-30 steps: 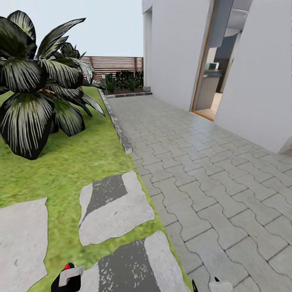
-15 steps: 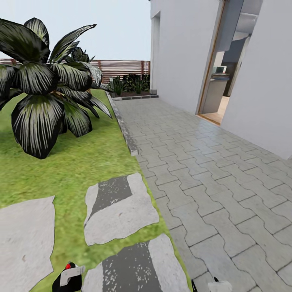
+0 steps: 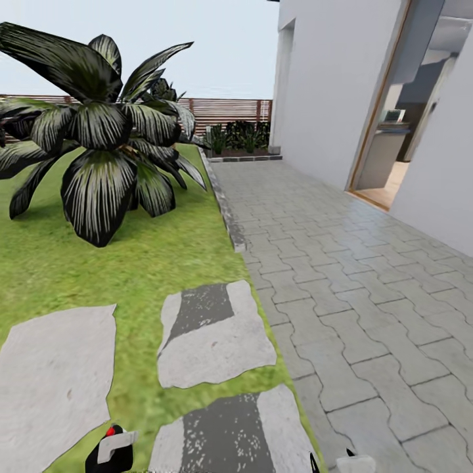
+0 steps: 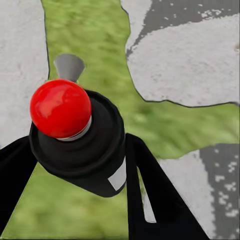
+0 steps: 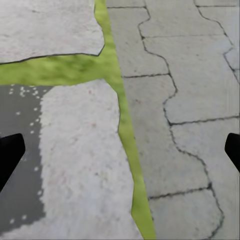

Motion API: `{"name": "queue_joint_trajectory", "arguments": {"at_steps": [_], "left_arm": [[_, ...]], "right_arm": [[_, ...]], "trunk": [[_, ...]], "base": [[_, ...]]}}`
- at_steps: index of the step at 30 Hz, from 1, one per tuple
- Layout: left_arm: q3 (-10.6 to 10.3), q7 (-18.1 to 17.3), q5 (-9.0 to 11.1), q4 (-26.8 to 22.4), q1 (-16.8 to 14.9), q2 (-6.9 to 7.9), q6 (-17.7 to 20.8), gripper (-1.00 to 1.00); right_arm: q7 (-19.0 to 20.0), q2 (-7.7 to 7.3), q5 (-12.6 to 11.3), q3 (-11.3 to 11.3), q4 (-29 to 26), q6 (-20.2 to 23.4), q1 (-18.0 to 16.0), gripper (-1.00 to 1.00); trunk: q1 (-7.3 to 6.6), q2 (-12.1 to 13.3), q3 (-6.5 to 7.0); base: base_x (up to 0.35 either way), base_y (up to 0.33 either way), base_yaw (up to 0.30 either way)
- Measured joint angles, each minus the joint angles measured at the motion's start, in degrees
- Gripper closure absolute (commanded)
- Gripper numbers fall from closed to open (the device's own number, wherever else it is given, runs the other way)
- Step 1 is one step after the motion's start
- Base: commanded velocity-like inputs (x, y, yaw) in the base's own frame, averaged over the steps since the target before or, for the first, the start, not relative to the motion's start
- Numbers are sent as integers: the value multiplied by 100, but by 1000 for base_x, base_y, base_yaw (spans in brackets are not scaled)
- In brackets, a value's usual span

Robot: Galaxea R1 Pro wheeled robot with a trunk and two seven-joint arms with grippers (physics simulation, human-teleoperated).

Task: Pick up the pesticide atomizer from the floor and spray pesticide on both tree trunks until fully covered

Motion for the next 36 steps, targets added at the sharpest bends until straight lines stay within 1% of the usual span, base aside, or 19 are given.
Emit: {"name": "queue_joint_trajectory", "arguments": {"at_steps": [23,36], "left_arm": [[14,12,16,6,0,-9,-3,100],[43,17,53,44,0,0,-4,100]], "right_arm": [[0,0,0,0,0,0,0,-100],[4,0,0,3,0,0,0,-100]], "trunk": [[0,0,0],[0,0,0]], "base": [[9,4,278],[154,228,278]]}}
